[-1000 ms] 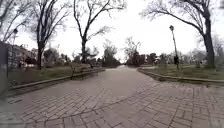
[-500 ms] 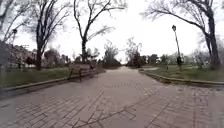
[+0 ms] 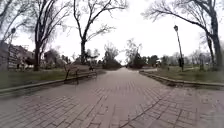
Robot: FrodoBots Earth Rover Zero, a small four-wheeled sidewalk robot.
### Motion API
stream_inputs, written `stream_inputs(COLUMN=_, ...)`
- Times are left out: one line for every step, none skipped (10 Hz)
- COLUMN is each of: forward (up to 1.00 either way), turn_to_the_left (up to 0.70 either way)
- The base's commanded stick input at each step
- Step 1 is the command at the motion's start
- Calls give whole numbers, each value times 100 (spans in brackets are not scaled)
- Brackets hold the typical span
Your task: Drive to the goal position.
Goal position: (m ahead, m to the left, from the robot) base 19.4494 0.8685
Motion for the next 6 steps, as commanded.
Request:
stream_inputs(forward=70, turn_to_the_left=0)
stream_inputs(forward=70, turn_to_the_left=0)
stream_inputs(forward=70, turn_to_the_left=0)
stream_inputs(forward=70, turn_to_the_left=0)
stream_inputs(forward=70, turn_to_the_left=0)
stream_inputs(forward=70, turn_to_the_left=0)
